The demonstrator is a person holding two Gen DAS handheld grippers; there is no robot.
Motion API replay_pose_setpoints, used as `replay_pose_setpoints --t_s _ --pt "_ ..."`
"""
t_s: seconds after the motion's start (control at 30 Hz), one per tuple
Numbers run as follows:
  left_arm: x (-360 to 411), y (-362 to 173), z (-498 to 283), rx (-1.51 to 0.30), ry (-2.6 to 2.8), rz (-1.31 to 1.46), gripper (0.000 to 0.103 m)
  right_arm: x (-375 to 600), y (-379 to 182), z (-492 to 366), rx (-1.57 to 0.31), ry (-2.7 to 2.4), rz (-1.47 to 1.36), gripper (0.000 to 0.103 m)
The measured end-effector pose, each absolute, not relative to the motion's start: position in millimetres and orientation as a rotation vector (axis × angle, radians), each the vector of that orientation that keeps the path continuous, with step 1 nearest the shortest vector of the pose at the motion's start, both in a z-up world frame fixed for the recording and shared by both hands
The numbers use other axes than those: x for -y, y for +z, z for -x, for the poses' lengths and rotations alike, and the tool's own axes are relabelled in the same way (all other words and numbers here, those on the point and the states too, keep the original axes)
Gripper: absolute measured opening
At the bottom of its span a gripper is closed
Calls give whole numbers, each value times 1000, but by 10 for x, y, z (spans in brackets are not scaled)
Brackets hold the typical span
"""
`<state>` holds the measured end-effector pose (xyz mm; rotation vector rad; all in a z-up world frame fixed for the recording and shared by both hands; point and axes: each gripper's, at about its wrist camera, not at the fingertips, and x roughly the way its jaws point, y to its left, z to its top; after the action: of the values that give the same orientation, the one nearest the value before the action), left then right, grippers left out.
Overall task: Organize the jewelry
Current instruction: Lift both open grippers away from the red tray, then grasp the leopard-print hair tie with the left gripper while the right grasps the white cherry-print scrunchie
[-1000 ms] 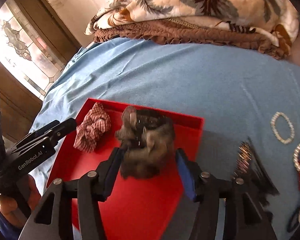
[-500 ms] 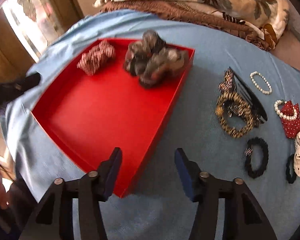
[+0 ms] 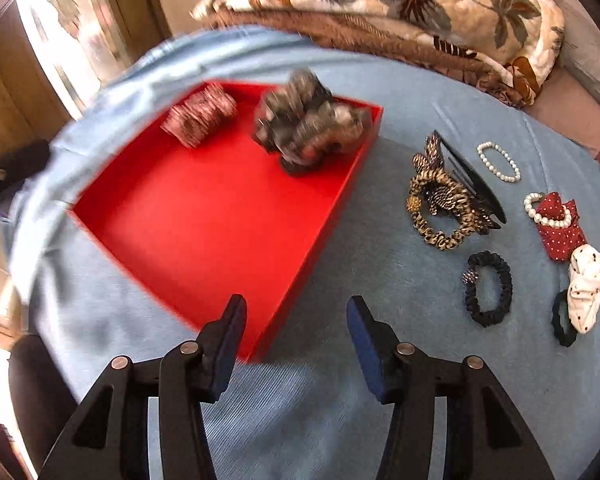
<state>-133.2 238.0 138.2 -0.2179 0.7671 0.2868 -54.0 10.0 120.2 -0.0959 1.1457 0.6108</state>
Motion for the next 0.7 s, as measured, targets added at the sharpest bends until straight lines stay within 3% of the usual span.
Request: replay_pose_setpoints --t_s 0.1,0.33,0.7 --pt "-2212 1452 1358 -741 282 184 73 210 1322 620 -1105 584 51 68" --pt "-1759 1461 1247 -757 206 120 75 1186 1373 738 -1068 437 -68 75" --pt "-1189 1266 1037 -847 97 50 75 2220 1294 730 -991 198 -73 75"
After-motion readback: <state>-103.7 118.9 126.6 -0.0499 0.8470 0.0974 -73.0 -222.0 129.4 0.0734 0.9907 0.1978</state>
